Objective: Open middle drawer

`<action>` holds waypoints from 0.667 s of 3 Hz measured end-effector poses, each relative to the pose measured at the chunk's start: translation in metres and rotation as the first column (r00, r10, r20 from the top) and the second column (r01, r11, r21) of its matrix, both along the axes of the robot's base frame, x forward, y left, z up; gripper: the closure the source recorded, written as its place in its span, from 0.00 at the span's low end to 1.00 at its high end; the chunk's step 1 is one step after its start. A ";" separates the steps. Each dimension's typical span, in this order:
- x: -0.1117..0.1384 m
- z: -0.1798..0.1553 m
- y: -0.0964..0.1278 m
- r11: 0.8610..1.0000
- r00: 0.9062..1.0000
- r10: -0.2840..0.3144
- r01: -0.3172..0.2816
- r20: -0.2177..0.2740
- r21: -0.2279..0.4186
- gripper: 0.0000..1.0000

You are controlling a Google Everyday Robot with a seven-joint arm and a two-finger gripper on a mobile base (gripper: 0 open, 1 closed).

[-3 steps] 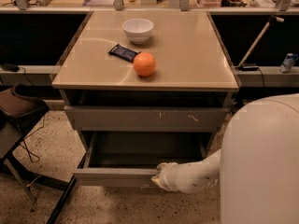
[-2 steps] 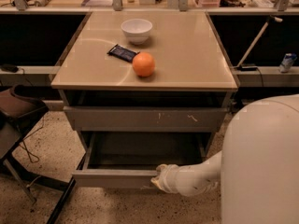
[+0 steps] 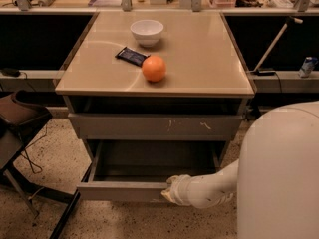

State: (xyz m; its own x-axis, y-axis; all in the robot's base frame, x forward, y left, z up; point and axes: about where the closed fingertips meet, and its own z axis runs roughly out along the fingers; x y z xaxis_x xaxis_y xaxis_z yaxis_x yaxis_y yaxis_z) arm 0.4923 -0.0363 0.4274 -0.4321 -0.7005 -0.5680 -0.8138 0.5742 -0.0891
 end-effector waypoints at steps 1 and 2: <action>-0.010 -0.001 0.001 1.000 1.000 0.015 -0.015 -0.008 0.003 1.00; -0.009 -0.001 0.002 1.000 1.000 0.014 -0.014 -0.012 0.003 1.00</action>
Offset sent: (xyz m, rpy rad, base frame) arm -0.4187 -0.0575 -0.1600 0.3748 0.0197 -0.0036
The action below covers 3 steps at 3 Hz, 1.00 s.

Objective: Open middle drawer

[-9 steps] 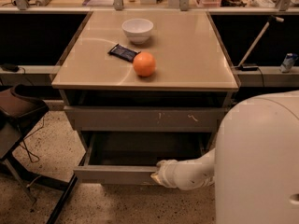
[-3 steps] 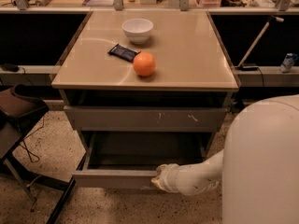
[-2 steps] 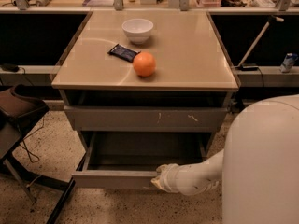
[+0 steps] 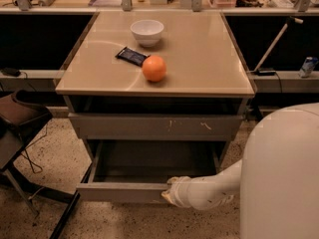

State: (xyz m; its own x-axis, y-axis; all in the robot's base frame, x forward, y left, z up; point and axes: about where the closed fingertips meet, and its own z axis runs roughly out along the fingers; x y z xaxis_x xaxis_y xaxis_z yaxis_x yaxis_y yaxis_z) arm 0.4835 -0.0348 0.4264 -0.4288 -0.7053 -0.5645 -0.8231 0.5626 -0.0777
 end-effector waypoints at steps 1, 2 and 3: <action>-0.001 -0.001 0.003 1.000 1.000 0.015 -0.015 -0.006 0.005 1.00; -0.005 -0.001 0.004 1.000 1.000 0.022 -0.021 -0.010 0.008 1.00; -0.004 0.002 0.004 1.000 1.000 0.022 -0.021 -0.010 0.008 1.00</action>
Offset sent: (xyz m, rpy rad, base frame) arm -0.1531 -0.0007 -0.1183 0.1150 0.1350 0.2522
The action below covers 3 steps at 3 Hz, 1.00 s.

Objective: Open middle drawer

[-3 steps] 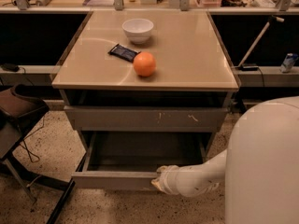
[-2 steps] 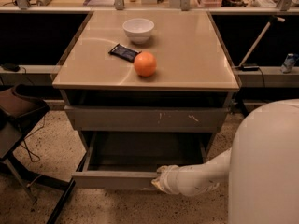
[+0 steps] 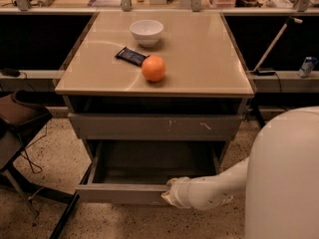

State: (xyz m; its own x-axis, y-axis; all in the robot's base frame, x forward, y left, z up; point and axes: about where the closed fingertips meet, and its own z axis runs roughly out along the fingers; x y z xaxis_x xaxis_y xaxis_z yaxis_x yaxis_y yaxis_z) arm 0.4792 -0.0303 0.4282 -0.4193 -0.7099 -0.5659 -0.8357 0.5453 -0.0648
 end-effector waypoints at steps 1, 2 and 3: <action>-0.009 -0.003 0.002 1.000 1.000 0.006 -0.006 -0.004 0.011 1.00; -0.010 -0.001 0.002 1.000 1.000 0.009 -0.009 -0.005 0.011 1.00; -0.010 0.000 0.002 1.000 1.000 0.009 -0.009 -0.005 0.012 1.00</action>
Offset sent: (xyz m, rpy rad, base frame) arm -0.3588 0.0327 -0.1785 0.4178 0.1033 0.1302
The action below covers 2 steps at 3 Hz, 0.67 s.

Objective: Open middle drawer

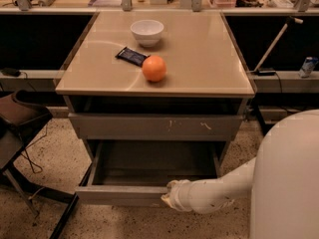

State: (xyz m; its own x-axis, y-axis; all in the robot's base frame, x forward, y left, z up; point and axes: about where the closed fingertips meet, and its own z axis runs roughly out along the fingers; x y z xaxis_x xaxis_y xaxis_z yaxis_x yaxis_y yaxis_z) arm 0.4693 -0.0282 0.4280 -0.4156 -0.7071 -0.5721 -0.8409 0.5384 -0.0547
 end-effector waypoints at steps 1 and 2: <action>-0.009 0.001 0.001 1.000 1.000 0.002 -0.002 -0.004 0.012 1.00; -0.008 0.001 0.002 1.000 1.000 0.001 -0.001 -0.009 0.012 1.00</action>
Offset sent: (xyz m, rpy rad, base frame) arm -0.4288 -0.0061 -0.1936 0.4880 0.1717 -0.0056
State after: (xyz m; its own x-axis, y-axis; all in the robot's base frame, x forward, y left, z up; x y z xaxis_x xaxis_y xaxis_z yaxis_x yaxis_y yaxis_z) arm 0.4610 -0.0267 0.4292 -0.4200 -0.7008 -0.5766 -0.8419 0.5381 -0.0409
